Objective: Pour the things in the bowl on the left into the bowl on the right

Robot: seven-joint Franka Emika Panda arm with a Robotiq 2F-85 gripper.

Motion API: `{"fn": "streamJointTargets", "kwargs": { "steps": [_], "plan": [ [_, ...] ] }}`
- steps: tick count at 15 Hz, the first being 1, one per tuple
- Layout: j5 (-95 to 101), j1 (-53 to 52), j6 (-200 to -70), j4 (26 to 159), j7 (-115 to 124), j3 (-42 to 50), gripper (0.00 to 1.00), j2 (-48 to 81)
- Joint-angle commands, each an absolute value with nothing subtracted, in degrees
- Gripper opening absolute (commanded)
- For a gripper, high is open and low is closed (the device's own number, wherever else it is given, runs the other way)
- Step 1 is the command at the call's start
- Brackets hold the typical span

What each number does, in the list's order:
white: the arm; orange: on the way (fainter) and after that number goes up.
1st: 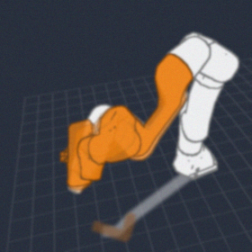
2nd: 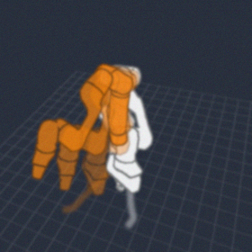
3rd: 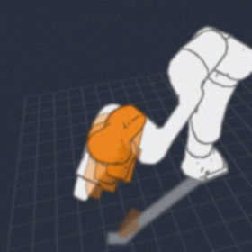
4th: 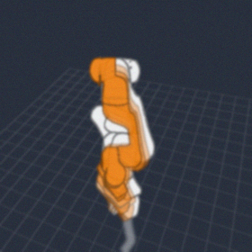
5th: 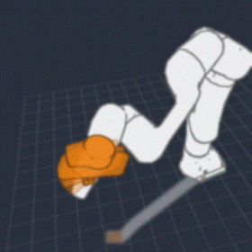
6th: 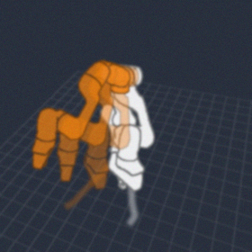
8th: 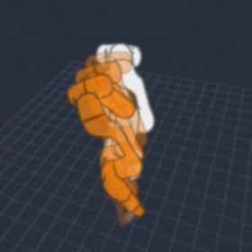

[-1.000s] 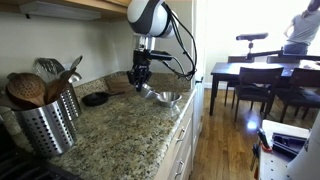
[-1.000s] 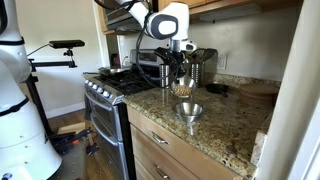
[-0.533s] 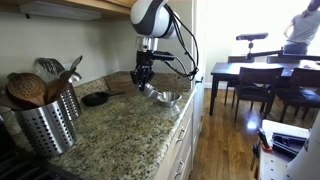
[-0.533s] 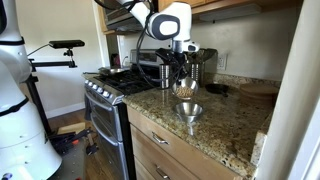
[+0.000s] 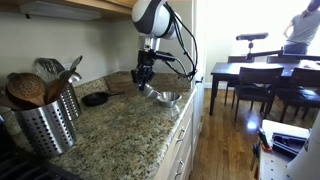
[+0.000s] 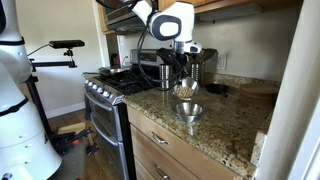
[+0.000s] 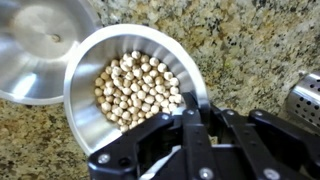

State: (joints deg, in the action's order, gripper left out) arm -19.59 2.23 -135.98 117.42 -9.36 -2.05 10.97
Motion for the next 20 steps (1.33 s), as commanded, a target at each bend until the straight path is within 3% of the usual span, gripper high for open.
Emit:
{"fn": "streamJointTargets", "kwargs": {
  "steps": [1, 20],
  "plan": [
    [-22.7, 3.3, -136.6, 118.1, -13.0, -2.4, 0.04, 10.2],
    [-34.2, 6.4, -137.3, 119.2, -22.8, -2.4, 0.04, 10.1]
  ]
}}
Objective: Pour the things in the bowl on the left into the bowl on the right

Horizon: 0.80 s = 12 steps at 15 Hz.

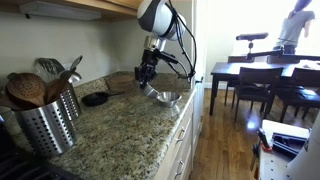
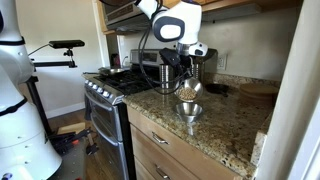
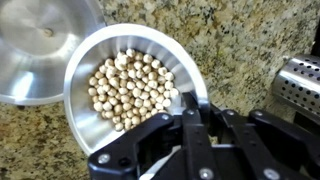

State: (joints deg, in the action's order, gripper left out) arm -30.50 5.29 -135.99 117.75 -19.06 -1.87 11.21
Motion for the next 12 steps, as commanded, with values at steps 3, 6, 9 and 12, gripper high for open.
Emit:
{"fn": "streamJointTargets", "kwargs": {
  "steps": [3, 6, 9, 12],
  "plan": [
    [-37.0, 6.7, -137.2, 119.5, -25.4, -2.2, 0.04, 10.0],
    [-39.3, 7.0, -137.3, 120.1, -27.4, -2.0, 0.04, 9.7],
    [-40.8, 7.2, -137.4, 121.0, -28.6, -1.7, 0.04, 9.3],
    [-41.6, 7.4, -137.5, 121.7, -29.3, -1.4, 0.04, 9.0]
  ]
}}
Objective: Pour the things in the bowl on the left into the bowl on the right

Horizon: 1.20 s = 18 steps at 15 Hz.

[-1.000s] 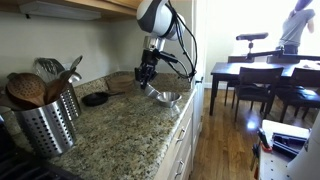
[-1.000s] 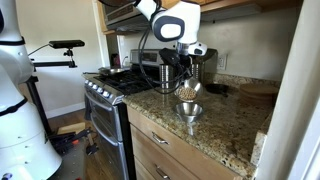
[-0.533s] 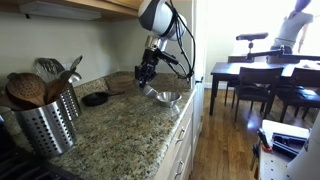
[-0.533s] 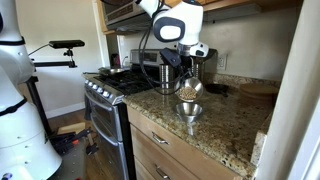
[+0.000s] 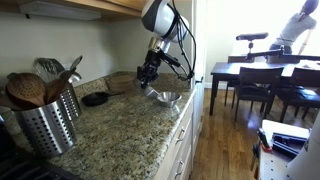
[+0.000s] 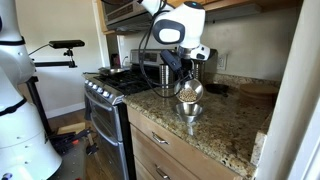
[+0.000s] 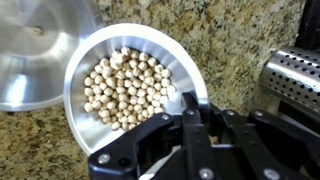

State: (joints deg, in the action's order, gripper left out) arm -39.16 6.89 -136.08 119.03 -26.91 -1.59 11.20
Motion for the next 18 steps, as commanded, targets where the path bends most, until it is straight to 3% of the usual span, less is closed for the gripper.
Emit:
{"fn": "streamJointTargets", "kwargs": {
  "steps": [1, 18],
  "plan": [
    [-41.6, 7.4, -137.5, 121.9, -29.3, -1.3, 0.04, 8.9],
    [-43.7, 6.6, -140.0, 122.9, -30.8, -1.0, 0.04, 6.5]
  ]
}}
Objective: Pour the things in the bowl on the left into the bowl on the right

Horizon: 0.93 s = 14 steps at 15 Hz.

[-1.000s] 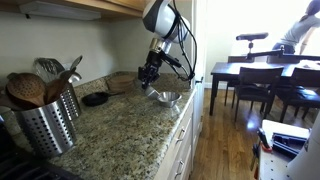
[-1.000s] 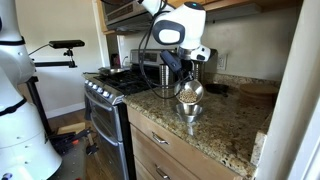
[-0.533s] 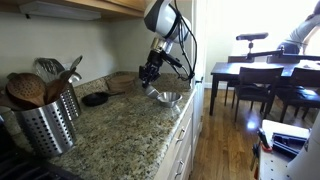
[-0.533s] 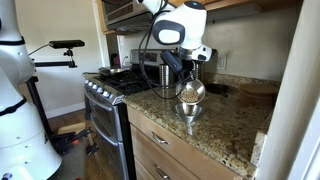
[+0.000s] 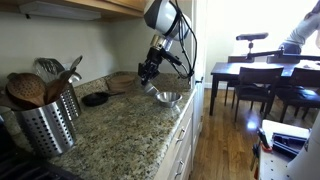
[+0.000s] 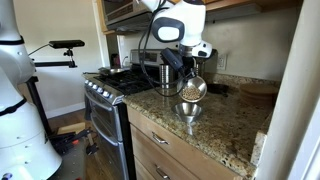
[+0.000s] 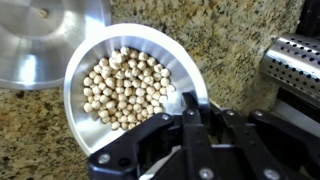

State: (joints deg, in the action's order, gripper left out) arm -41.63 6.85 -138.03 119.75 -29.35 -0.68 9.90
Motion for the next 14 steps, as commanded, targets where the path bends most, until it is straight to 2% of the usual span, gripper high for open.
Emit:
{"fn": "streamJointTargets", "kwargs": {
  "steps": [1, 14],
  "plan": [
    [-43.8, 6.5, -140.1, 123.1, -30.8, -1.0, 0.04, 6.3],
    [-44.6, 4.4, -145.9, 127.8, -28.3, -2.2, 0.04, 2.8]
  ]
}}
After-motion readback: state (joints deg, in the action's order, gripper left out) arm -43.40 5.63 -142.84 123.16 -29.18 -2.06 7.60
